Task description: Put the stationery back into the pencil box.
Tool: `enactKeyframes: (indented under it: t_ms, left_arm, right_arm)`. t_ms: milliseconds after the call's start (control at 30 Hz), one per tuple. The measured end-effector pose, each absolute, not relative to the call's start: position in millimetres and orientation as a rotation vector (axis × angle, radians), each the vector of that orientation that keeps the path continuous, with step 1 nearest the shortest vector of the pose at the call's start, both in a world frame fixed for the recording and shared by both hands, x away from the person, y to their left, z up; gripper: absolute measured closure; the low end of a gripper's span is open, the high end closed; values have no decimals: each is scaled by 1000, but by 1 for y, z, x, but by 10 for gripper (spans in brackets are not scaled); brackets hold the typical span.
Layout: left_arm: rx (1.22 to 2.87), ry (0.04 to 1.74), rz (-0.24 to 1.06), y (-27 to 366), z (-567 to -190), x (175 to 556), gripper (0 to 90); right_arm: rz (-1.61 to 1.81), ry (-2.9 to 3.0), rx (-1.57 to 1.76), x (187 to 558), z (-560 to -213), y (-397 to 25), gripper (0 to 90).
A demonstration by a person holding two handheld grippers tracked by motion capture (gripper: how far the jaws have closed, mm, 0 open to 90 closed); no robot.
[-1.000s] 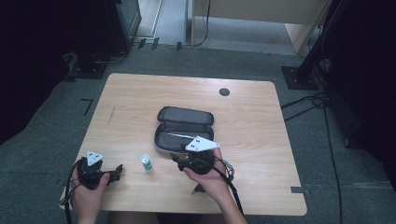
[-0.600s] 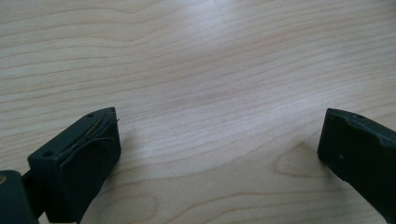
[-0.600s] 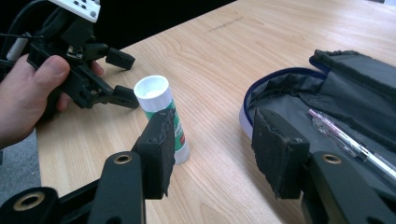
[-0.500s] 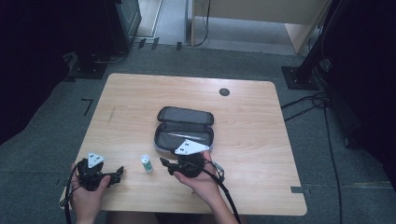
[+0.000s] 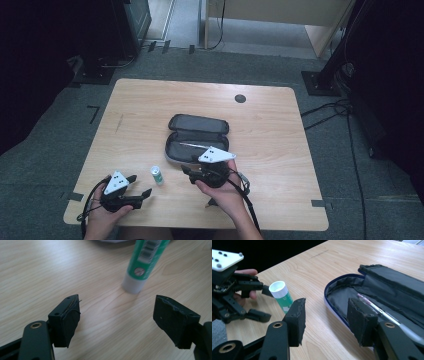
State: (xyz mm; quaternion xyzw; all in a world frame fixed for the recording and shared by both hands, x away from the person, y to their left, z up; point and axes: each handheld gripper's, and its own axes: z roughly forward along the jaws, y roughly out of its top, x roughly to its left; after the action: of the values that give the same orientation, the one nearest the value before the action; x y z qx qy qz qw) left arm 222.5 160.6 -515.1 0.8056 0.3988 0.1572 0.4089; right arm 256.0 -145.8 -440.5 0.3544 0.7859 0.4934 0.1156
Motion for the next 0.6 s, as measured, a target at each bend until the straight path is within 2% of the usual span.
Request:
enactKeyframes:
  t_ms: [133,367,533,600]
  left_arm:
    - [2049,973,469,149,-515,223,304]
    - [2047,949,369,136,-516,228,357]
    - [2076,1006,401,127,-517,231,495]
    - [2084,1006,403,124,-517,230,515]
  right_arm:
    - [1450,2283,1066,256,-438,-153,493]
    - [1452,2270,1067,255,-435,-162,493]
    - [1462,2266,1071,254,-435,-167,493]
    - [1465,2270,1072,253,-436,-168,492]
